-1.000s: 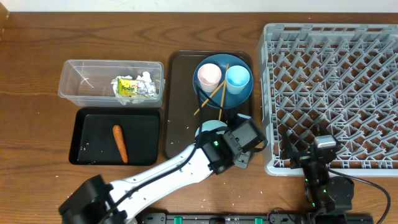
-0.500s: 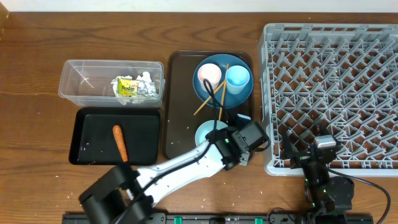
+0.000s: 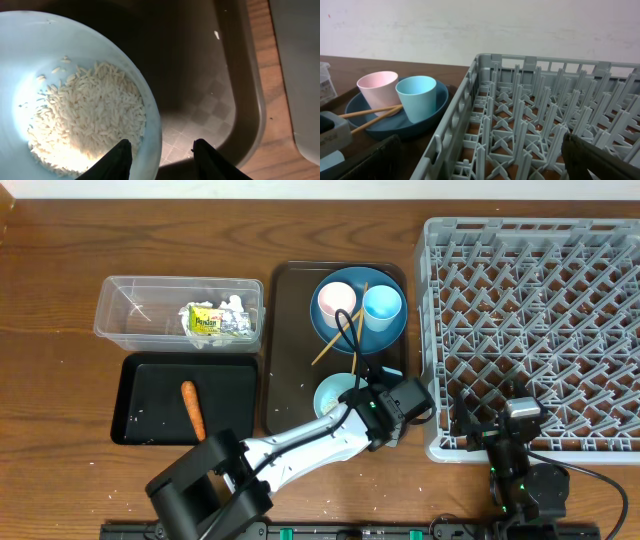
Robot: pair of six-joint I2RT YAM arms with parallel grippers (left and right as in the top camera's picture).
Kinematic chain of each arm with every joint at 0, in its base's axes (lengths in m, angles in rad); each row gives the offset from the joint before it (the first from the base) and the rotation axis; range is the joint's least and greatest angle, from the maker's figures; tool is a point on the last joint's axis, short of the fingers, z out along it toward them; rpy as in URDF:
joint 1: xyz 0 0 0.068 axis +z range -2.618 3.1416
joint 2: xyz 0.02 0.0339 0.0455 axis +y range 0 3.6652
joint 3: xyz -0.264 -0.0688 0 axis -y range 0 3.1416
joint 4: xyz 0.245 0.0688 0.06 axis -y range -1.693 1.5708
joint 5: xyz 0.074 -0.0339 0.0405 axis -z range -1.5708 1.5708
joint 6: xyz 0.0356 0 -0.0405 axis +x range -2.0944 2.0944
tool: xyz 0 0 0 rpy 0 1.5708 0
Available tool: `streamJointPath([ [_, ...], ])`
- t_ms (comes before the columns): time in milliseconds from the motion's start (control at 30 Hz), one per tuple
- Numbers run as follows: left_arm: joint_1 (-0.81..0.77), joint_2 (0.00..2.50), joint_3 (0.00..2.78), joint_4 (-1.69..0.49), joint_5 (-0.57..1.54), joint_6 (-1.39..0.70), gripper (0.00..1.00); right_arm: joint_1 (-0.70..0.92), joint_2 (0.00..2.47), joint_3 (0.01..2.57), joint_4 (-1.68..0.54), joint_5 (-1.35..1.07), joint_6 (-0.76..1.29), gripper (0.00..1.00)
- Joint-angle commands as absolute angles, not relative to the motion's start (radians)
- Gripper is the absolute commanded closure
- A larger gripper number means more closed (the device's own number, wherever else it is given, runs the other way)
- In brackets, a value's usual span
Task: Sort waste into correct bins and load items into the dishwasher rack
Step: 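Reach the left gripper to the light-blue rice bowl and grip its rim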
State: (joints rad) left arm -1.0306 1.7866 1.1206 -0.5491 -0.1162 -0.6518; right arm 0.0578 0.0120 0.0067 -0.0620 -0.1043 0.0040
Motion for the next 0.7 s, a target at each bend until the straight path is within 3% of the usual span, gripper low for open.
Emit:
streamJointPath([
  [0,-1.031,1.801,1.116,-0.551,-0.169,-0.652,0.61,0.059,0.007,0.005,-0.064,-0.112,0.01,0.01],
  [133,-1.031,1.801,1.116,-0.551,-0.174,-0.652,0.65,0.059,0.007,0.006,-0.064,-0.112,0.01,0.01],
  [267,-1.031,1.801,1.116,-0.551,-0.173,-0.653,0.77,0.059,0.007,0.006,-0.064,-0.112,0.01,0.01],
  [667,-1.031,1.801,1.116,-0.551,-0.173,-0.652,0.85,0.059,0.007,0.006,-0.064,-0.112,0.01,0.01],
])
